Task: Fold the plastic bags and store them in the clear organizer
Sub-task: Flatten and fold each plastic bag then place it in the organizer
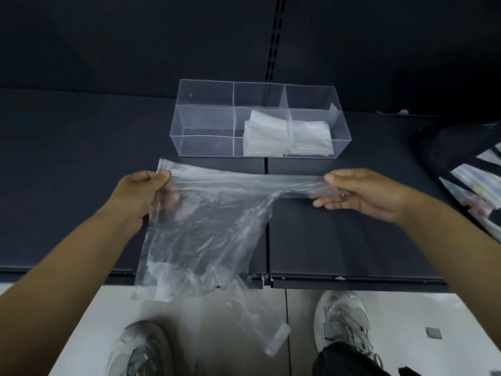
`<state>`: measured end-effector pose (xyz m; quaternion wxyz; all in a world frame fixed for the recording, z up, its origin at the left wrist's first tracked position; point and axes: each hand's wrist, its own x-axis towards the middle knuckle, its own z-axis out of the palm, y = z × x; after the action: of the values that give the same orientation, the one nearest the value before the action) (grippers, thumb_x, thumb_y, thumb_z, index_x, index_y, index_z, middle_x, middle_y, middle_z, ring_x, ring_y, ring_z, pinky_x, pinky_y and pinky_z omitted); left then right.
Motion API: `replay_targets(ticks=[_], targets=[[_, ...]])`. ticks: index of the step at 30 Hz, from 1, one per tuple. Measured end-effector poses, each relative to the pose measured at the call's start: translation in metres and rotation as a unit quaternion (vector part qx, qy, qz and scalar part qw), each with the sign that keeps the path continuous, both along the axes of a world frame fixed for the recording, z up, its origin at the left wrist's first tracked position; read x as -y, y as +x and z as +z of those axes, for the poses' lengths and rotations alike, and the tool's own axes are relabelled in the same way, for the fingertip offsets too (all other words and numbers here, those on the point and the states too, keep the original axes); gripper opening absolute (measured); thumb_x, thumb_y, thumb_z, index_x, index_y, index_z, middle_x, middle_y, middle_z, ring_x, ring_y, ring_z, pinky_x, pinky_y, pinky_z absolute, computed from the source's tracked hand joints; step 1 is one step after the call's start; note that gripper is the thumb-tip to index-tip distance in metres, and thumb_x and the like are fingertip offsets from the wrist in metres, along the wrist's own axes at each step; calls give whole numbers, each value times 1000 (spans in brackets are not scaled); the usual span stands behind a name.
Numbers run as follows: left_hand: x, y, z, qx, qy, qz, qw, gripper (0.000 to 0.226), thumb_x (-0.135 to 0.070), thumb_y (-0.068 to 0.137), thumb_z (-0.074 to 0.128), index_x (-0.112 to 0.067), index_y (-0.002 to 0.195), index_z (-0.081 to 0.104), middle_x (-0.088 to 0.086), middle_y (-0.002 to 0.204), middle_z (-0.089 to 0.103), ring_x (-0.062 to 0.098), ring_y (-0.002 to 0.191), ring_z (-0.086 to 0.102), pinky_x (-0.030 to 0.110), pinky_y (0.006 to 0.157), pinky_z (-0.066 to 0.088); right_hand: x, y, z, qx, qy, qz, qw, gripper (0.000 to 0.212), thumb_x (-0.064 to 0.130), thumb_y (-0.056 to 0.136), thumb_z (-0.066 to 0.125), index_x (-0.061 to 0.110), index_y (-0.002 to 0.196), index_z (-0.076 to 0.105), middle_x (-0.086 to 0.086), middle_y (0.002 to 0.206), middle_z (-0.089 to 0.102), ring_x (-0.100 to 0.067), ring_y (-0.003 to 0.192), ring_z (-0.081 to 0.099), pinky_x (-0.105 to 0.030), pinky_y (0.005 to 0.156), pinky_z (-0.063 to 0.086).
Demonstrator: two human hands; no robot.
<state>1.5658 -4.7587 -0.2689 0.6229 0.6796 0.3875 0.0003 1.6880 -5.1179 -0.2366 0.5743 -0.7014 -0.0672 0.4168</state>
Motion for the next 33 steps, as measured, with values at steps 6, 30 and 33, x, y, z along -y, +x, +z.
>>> replay_targets(ticks=[6,30,33], targets=[[13,13,1,11,-1,16,1000,23,-26,94,60,-14,76,57,12,85,62,24,74,58,32,63,51,-4,19,-10,158,-77,-250,952,13,3,85,65,12,94,64,0,66,71,-3,53,59,-13,53,47],[66,-116,-43,-62,578,-360,730,69,-50,98,14,-6,150,21,8,157,19,24,146,16,52,117,17,29,-103,-10,100,-220,-170,955,13,3,88,63,14,90,58,1,58,61,-1,44,48,-23,54,42],[66,-116,-41,-63,584,-374,718,69,-51,98,11,-6,150,21,9,157,19,25,146,16,53,116,17,37,-98,-21,202,-294,-124,926,15,8,89,63,20,86,55,0,63,63,-5,54,57,-22,58,41]])
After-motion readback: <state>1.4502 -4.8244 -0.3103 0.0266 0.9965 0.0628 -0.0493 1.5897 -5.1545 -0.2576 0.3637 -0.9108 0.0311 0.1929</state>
